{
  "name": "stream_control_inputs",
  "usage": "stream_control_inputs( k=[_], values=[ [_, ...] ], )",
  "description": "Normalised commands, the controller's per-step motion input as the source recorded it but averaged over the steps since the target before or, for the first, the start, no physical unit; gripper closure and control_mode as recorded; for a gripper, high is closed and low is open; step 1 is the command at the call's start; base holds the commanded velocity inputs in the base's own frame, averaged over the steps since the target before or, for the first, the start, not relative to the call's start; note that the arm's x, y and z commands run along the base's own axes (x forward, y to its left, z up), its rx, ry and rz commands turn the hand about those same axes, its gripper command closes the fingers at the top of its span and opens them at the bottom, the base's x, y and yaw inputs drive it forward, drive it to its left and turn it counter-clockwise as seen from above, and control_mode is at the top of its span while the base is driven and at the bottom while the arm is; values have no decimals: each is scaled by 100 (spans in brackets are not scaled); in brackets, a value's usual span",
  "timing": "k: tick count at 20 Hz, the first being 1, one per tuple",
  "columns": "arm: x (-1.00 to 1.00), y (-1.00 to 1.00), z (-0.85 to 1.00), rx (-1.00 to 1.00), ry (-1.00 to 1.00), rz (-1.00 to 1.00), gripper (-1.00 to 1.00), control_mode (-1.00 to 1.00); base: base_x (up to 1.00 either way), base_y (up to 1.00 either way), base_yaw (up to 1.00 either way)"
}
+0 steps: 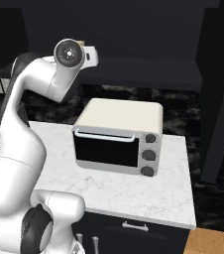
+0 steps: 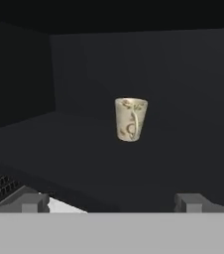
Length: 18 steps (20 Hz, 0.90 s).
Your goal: Gather all objects into one cabinet and sort the glasses and bowls to opposite sides.
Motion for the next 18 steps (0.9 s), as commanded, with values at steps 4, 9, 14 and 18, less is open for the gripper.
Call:
stream_control_inputs(
  k=[4,9,14,18],
  values=[
    [65,0,-2,0,0,1,-100,-100,0,0,0],
    [75,0,-1,2,0,1,-100,-100,0,0,0],
    [65,0,-4,0,0,1,-100,-100,0,0,0],
    [45,0,0,0,0,0,-100,-100,0,0,0]
  ],
)
